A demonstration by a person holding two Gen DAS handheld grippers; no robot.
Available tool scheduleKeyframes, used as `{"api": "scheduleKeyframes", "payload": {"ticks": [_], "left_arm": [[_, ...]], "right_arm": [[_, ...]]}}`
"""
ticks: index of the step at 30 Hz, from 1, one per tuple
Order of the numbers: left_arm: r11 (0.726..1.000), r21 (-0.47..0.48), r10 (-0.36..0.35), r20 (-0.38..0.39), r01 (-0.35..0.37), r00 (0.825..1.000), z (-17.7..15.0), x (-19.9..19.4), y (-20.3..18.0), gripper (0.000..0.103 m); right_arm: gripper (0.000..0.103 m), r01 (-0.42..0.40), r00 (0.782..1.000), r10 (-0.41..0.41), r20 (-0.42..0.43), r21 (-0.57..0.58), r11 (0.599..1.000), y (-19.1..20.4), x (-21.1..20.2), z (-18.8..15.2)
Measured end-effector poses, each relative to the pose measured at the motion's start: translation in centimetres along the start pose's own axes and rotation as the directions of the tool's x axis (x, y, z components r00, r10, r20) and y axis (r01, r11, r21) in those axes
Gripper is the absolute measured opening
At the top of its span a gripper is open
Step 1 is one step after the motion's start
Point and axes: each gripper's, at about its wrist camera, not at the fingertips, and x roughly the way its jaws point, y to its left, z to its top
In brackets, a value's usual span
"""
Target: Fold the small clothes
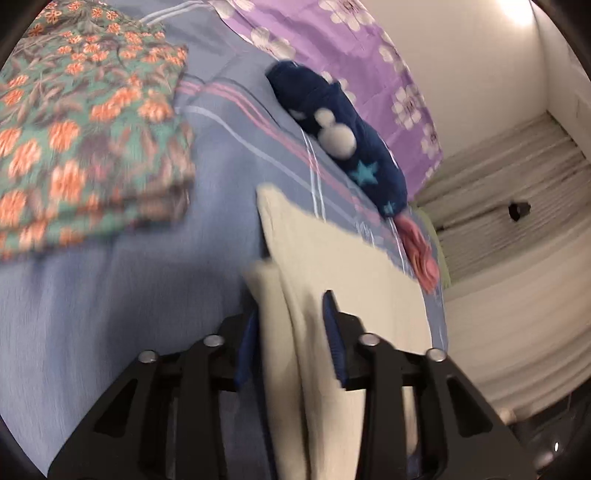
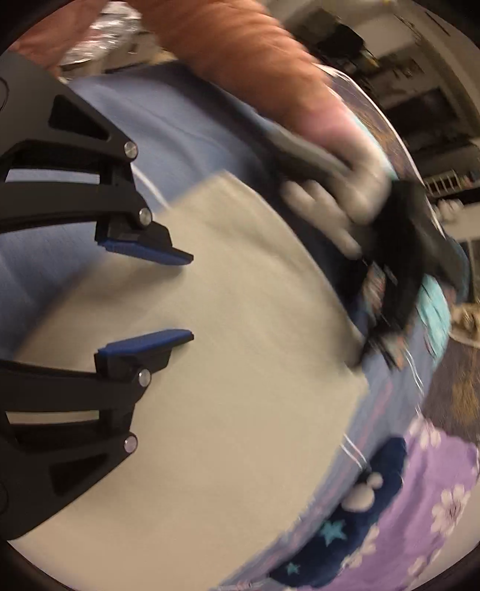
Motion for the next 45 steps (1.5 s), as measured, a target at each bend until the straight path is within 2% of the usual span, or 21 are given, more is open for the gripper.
{"api": "scheduleKeyframes", "payload": {"ticks": [1,3,5,6,8,10,12,14,15,18,19,21,23,25,26,28,32,37,45], "left_arm": [[1.000,-0.021,-0.013,0.019,0.013,1.000,0.7,0.2,0.3,0.006],[0.997,-0.021,-0.078,0.085,0.080,0.993,1.2,-0.5,-0.1,0.004],[0.987,0.066,-0.154,0.157,0.146,0.975,0.9,-2.3,-1.7,0.002],[0.984,0.104,-0.162,0.179,0.145,0.970,0.7,-3.0,-2.5,0.002],[0.989,0.111,-0.120,0.223,0.097,0.967,0.9,-3.9,-2.6,0.000],[0.997,0.072,-0.055,0.296,0.035,0.954,1.6,-5.2,-1.7,0.000],[0.998,0.064,-0.005,0.327,-0.017,0.945,1.8,-6.5,-1.2,0.000],[0.998,0.052,0.007,0.306,-0.023,0.952,1.4,-7.4,-0.8,0.001],[0.998,0.051,0.009,0.284,-0.024,0.959,1.1,-7.4,-0.7,0.005],[0.990,0.116,0.051,0.201,-0.075,0.978,-0.6,-6.9,-1.9,0.030],[0.987,0.140,0.059,0.169,-0.084,0.984,-1.3,-6.6,-2.3,0.041],[0.982,0.174,0.056,0.113,-0.075,0.992,-3.1,-6.2,-2.4,0.045],[0.978,0.185,0.089,0.055,-0.097,0.995,-4.2,-5.1,-2.3,0.050],[0.976,0.182,0.124,-0.001,-0.122,0.992,-5.3,-3.8,-1.8,0.051],[0.975,0.182,0.127,-0.004,-0.124,0.992,-5.7,-3.5,-1.6,0.052],[0.972,0.202,0.113,0.025,-0.115,0.993,-6.2,-3.6,-1.5,0.056],[0.978,0.183,0.096,0.023,-0.099,0.995,-6.1,-3.8,-1.2,0.056],[0.968,0.221,0.111,0.044,-0.118,0.993,-6.6,-3.5,-1.7,0.057],[0.979,0.193,0.053,0.077,-0.067,0.996,-6.8,-3.4,-1.1,0.057]], "right_arm": [[0.045,0.017,1.000,-0.017,0.005,-0.014,1.000,0.7,0.4,-0.6],[0.045,0.050,0.998,-0.050,0.050,-0.013,0.999,1.3,0.4,-1.5],[0.046,0.021,0.998,-0.024,0.064,0.049,0.999,0.7,0.2,-1.8],[0.046,0.009,0.997,-0.013,0.070,0.065,0.998,0.5,0.2,-1.9],[0.046,-0.001,0.997,-0.005,0.083,0.072,0.997,0.4,0.2,-2.3],[0.047,0.005,0.996,-0.011,0.084,0.071,0.997,0.6,0.3,-2.4],[0.050,0.003,0.996,-0.010,0.090,0.074,0.997,0.7,0.3,-2.3],[0.052,0.004,0.995,-0.012,0.103,0.073,0.997,0.5,0.3,-2.5],[0.052,0.002,0.994,-0.010,0.107,0.074,0.997,0.5,0.3,-2.5],[0.055,-0.003,0.994,-0.006,0.112,0.078,0.997,0.6,0.3,-2.4],[0.055,0.001,0.994,-0.010,0.112,0.078,0.997,0.7,0.3,-2.4],[0.055,0.014,0.993,-0.022,0.112,0.075,0.997,0.7,0.3,-2.3],[0.056,0.032,0.993,-0.040,0.114,0.076,0.997,1.0,0.2,-2.3],[0.056,0.056,0.991,-0.064,0.119,0.076,0.996,1.3,0.1,-2.4],[0.056,0.067,0.990,-0.075,0.121,0.072,0.995,1.5,0.1,-2.5],[0.057,0.087,0.988,-0.094,0.123,0.064,0.994,1.9,0.0,-2.7],[0.057,0.107,0.986,-0.116,0.122,0.075,0.991,2.0,-0.1,-2.8],[0.057,0.168,0.975,-0.172,0.143,0.040,0.985,3.4,-0.6,-2.8],[0.056,0.208,0.968,-0.207,0.141,0.008,0.978,4.5,-0.5,-2.3]]}}
